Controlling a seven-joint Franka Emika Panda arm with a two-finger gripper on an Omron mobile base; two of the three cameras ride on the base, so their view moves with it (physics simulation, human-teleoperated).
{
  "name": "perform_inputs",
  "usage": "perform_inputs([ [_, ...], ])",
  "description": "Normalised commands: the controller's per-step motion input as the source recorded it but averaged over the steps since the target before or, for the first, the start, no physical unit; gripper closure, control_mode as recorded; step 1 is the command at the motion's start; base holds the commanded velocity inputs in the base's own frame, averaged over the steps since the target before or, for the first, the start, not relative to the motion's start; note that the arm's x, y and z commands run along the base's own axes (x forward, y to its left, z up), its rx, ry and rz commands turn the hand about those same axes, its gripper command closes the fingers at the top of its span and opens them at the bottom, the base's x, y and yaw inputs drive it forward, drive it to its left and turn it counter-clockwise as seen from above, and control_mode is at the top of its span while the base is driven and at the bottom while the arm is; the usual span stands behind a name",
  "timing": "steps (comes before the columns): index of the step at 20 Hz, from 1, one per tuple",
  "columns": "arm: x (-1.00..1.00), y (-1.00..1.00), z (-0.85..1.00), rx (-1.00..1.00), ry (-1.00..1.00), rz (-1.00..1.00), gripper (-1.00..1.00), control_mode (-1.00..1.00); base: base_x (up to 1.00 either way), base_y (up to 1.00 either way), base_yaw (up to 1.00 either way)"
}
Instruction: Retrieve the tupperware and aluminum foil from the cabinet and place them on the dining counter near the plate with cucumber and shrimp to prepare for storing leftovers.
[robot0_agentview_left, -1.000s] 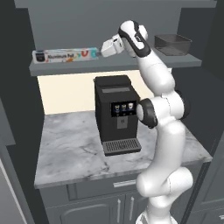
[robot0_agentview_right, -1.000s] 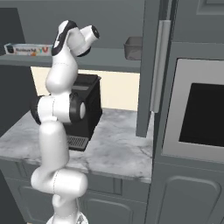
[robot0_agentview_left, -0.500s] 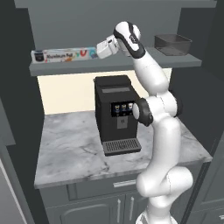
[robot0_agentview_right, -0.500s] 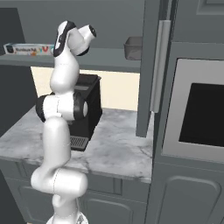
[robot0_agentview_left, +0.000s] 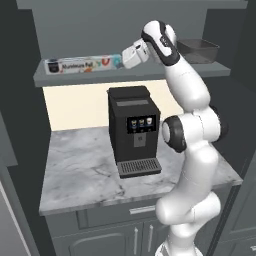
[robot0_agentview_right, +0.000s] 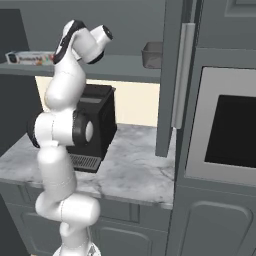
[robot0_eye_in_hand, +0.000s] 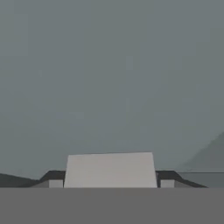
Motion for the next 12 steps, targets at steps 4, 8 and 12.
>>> perform_inputs([
  [4,-1.00,-0.30,-0.20,0.29,-0.30,-0.25,1.00,-1.00,0.00,0.00,0.00],
  [8,-1.00,-0.46,0.26,0.36,-0.18,-0.18,1.00,-1.00,0.00,0.00,0.00],
  [12,-1.00,-0.51,0.59,0.08,0.01,-0.22,1.00,-1.00,0.00,0.00,0.00],
])
